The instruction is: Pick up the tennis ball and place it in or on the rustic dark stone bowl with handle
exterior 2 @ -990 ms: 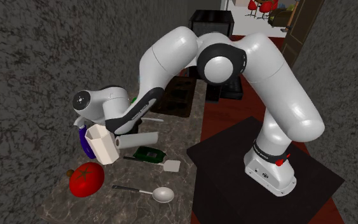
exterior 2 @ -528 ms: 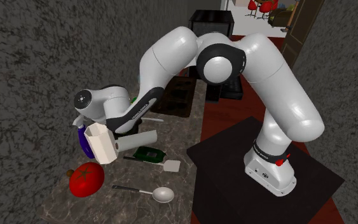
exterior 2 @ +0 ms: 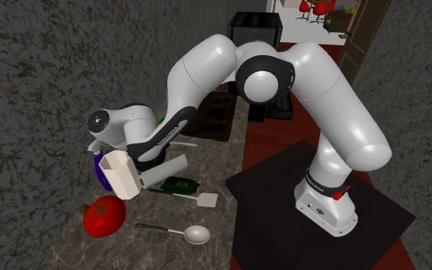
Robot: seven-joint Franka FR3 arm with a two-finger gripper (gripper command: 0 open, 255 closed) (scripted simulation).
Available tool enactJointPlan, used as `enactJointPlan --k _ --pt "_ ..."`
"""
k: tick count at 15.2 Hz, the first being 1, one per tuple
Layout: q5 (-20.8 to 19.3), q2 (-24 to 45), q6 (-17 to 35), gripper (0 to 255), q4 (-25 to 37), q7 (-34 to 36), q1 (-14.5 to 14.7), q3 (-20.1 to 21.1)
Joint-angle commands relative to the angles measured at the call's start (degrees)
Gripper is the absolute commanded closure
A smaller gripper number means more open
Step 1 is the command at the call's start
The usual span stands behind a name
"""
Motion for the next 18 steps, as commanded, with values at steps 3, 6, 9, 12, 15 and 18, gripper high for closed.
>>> enactJointPlan --k 3,6,9,12,15,18 --pt "0.28 0.7 -0.06 255 -0.35 -0.27 -0.07 0.17" --pt "0.3 -0.97 -0.25 255 -1.71 -0.53 -0.34 0.25" --pt "0.72 -2.5 -1.35 255 -1.95 -1.35 -0.44 0.51" --pt "1.16 -3.96 -2.5 255 -2.07 -2.2 -0.54 0.76" --pt "1.61 -5.34 -3.7 255 -2.06 -3.07 -0.61 1.0" --pt "-10.39 -9.38 8.17 0 -13.34 -5.83 1.04 -0.92"
